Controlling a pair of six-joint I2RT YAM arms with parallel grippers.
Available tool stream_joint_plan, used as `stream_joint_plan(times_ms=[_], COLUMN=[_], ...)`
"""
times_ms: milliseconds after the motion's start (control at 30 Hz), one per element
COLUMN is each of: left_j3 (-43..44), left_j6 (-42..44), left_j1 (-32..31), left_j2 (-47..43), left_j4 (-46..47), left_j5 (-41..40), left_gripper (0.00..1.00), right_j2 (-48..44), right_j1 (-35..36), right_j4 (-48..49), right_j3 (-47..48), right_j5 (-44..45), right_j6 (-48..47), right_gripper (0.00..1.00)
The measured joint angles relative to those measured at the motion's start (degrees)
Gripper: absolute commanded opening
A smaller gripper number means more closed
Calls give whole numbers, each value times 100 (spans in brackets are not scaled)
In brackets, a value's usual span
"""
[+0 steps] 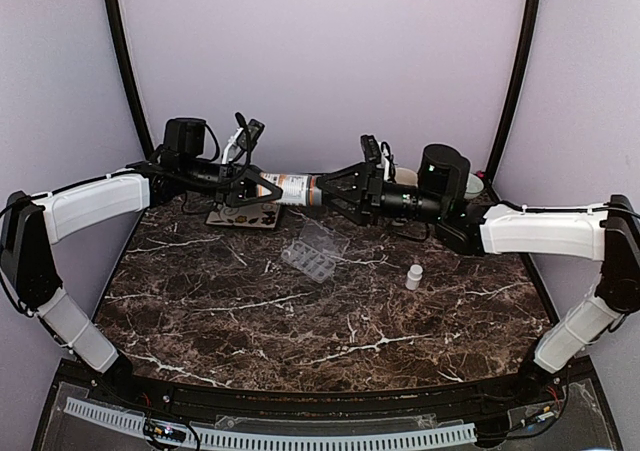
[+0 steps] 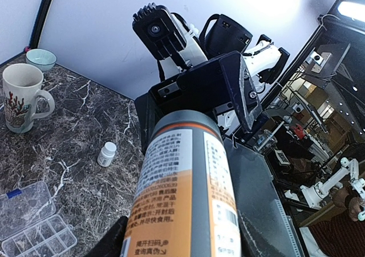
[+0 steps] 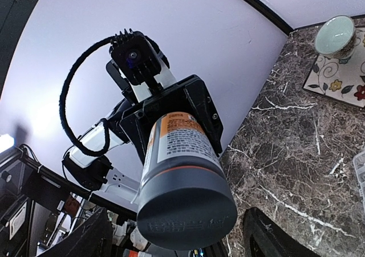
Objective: Sort the pills into containers
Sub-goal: Unscrew the lid of the pill bottle.
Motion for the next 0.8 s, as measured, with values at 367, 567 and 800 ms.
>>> stream_joint_plan(times_ms=[367,567,800], left_j3=[0,0,0], left_j6=[92,105,81], left_j1=[2,13,46], left_j2=[-15,-15,-20], left_j4=[-17,-57,-52], left_j5=[28,31,46], left_gripper=[0,0,0], right_j2=[271,332,310], right_j1=[-4,-33,-33], right_j4=[33,-264,-925], right_j3=[319,472,776], right_j5=[-173,-249,-258], right_j6=[236,17,-1217], right_gripper=[57,32,23])
